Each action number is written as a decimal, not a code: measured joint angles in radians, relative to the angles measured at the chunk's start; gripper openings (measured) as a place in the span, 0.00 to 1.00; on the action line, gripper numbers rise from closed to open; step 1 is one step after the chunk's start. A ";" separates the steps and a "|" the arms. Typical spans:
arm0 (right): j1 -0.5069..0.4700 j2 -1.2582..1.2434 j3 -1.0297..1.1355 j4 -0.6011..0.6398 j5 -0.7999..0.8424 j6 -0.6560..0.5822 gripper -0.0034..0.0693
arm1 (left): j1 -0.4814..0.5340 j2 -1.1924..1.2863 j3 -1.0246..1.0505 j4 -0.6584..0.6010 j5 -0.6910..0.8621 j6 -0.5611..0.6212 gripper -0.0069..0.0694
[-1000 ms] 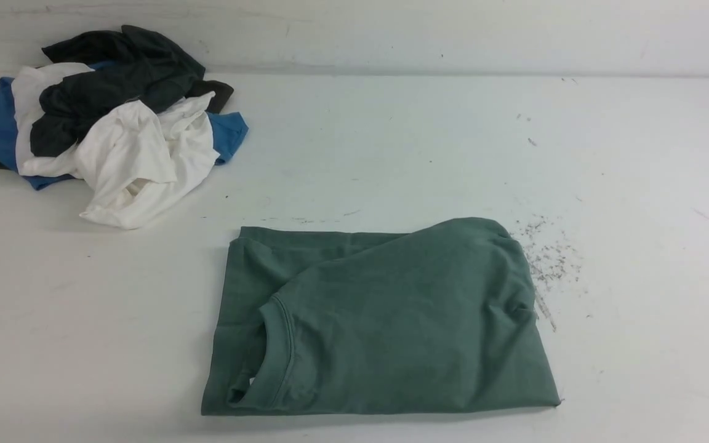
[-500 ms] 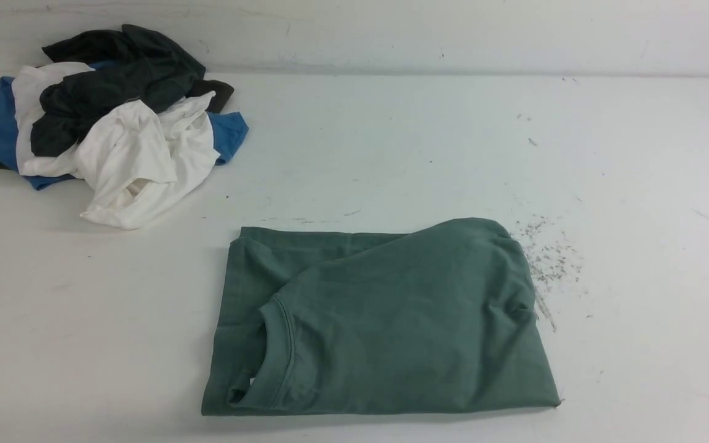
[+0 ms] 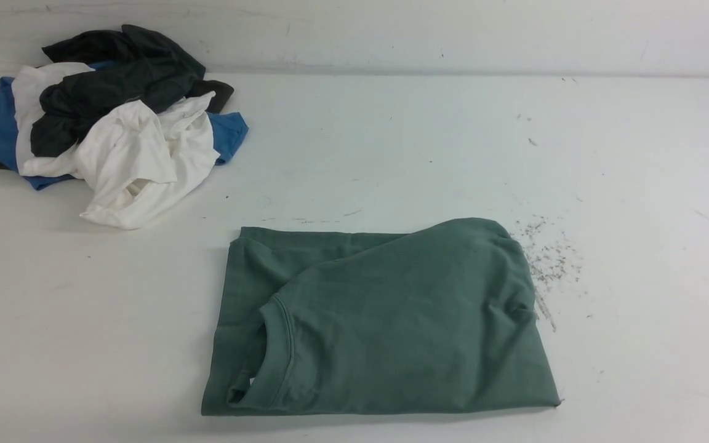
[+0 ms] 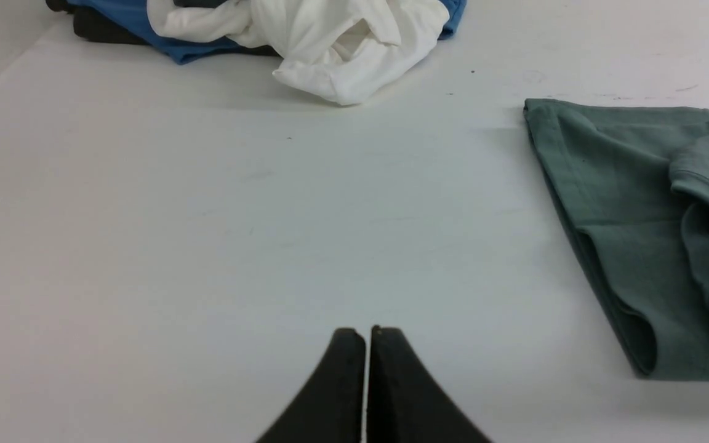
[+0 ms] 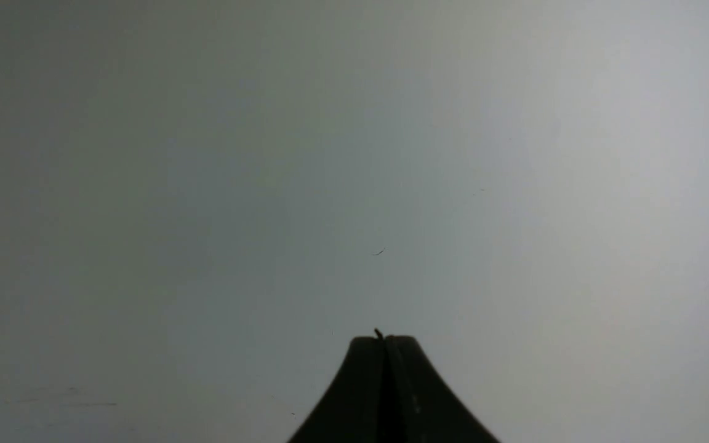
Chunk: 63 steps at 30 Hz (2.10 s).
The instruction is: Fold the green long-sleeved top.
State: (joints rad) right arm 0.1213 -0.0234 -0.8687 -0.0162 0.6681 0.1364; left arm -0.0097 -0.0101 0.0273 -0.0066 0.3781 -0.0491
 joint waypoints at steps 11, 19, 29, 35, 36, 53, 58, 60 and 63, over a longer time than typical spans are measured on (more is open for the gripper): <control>0.000 0.000 0.331 0.211 -0.301 -0.126 0.03 | 0.000 0.000 0.000 0.000 0.000 0.000 0.09; -0.001 0.004 0.763 0.179 -0.529 -0.204 0.03 | 0.000 0.000 0.000 0.000 0.000 0.000 0.09; -0.188 0.007 0.893 0.132 -0.296 -0.275 0.03 | 0.005 0.000 0.000 0.000 0.003 0.000 0.09; -0.230 0.007 0.892 0.144 -0.292 -0.270 0.03 | 0.005 0.000 0.000 0.000 0.003 0.000 0.09; -0.230 0.007 0.892 0.144 -0.292 -0.270 0.03 | 0.005 0.000 0.000 0.000 0.003 0.000 0.09; -0.241 0.007 0.891 0.148 -0.285 -0.274 0.03 | 0.005 0.000 0.000 0.000 0.003 -0.001 0.09; -0.241 0.007 0.891 0.148 -0.285 -0.276 0.03 | 0.005 0.000 0.000 0.000 0.003 -0.001 0.09; -0.241 0.007 0.891 0.148 -0.285 -0.276 0.03 | 0.005 0.000 0.000 0.000 0.003 -0.001 0.09; -0.241 0.007 0.891 0.148 -0.285 -0.276 0.03 | 0.005 0.000 0.000 0.000 0.003 -0.001 0.09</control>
State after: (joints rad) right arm -0.1200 -0.0160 0.0218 0.1313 0.3829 -0.1398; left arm -0.0044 -0.0101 0.0273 -0.0066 0.3815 -0.0503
